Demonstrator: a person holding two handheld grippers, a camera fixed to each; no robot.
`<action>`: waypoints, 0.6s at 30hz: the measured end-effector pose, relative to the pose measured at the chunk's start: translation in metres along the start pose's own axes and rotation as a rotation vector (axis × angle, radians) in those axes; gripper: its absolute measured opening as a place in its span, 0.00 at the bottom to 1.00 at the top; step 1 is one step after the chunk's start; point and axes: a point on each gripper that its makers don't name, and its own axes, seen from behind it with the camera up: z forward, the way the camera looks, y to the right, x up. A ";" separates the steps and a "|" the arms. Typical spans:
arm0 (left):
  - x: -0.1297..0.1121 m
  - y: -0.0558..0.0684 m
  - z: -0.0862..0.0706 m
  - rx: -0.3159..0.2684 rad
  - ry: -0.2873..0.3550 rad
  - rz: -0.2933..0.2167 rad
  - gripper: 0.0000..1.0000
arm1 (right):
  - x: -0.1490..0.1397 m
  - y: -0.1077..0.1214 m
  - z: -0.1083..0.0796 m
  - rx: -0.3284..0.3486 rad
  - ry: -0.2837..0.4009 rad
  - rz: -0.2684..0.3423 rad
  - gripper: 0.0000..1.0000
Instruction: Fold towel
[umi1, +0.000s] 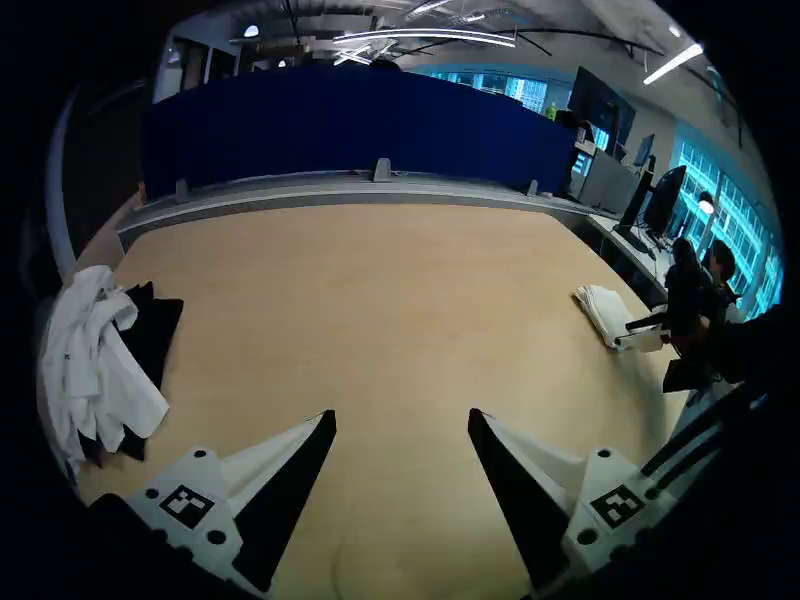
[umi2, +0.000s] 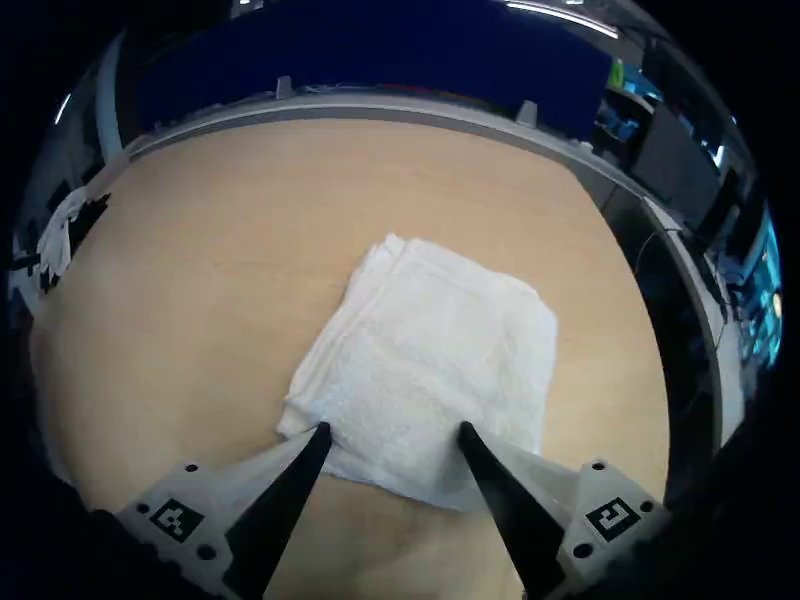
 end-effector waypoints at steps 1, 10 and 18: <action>0.000 0.000 0.000 0.001 0.000 0.000 0.98 | 0.005 0.000 -0.002 0.002 0.010 -0.006 1.00; 0.006 -0.001 -0.002 0.016 0.009 -0.008 0.98 | 0.062 0.022 -0.002 -0.018 0.108 0.009 1.00; 0.004 -0.003 -0.002 0.042 0.010 -0.015 0.98 | 0.082 0.042 0.032 -0.024 0.092 0.064 1.00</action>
